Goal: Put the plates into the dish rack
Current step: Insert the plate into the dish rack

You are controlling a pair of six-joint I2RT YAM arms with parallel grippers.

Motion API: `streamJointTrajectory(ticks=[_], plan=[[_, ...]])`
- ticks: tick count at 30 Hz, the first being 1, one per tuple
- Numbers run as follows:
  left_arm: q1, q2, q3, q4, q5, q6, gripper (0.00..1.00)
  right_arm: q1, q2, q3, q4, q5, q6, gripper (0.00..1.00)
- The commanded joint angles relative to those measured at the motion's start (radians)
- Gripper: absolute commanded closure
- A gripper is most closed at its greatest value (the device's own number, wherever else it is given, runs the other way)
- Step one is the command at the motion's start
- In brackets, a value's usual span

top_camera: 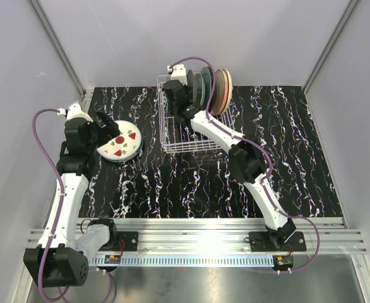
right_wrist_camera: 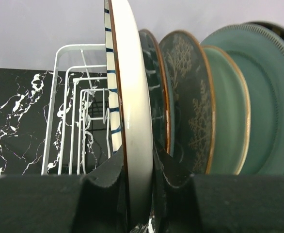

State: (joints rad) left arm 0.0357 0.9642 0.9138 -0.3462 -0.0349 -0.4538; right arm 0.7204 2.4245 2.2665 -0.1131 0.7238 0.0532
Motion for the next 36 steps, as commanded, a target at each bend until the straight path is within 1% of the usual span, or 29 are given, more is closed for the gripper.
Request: streamJointTrajectory(ticks=[1, 10, 13, 15, 20, 23, 27, 28, 31, 36], plan=[[-0.002, 0.004, 0.031, 0.036, 0.024, -0.009, 0.01, -0.012, -0.007, 0.061, 0.063, 0.118, 0.068, 1.0], [-0.002, 0.008, 0.03, 0.038, 0.03, -0.014, 0.01, -0.012, 0.016, 0.045, 0.056, 0.014, 0.125, 1.0], [-0.003, 0.011, 0.03, 0.035, 0.03, -0.013, 0.01, -0.012, 0.036, 0.054, 0.043, -0.007, 0.14, 0.98], [-0.003, 0.01, 0.03, 0.036, 0.03, -0.013, 0.01, -0.012, 0.05, 0.062, 0.026, -0.017, 0.149, 0.94], [-0.003, 0.013, 0.03, 0.036, 0.03, -0.014, 0.01, -0.012, 0.076, 0.076, 0.018, -0.041, 0.155, 0.92], [-0.003, 0.015, 0.03, 0.035, 0.056, -0.011, 0.01, -0.013, 0.087, 0.091, 0.013, -0.052, 0.155, 0.88], [-0.003, 0.016, 0.027, 0.039, 0.067, -0.011, 0.01, -0.012, 0.085, 0.093, 0.012, -0.058, 0.142, 0.79], [-0.002, 0.018, 0.028, 0.039, 0.067, -0.011, 0.01, -0.012, 0.084, 0.094, 0.012, -0.063, 0.139, 0.74], [-0.002, 0.016, 0.028, 0.039, 0.07, -0.008, 0.01, -0.012, 0.074, 0.093, 0.006, -0.069, 0.131, 0.69], [-0.002, 0.011, 0.027, 0.041, 0.075, -0.008, 0.01, -0.012, 0.051, 0.076, -0.013, -0.069, 0.152, 0.66]])
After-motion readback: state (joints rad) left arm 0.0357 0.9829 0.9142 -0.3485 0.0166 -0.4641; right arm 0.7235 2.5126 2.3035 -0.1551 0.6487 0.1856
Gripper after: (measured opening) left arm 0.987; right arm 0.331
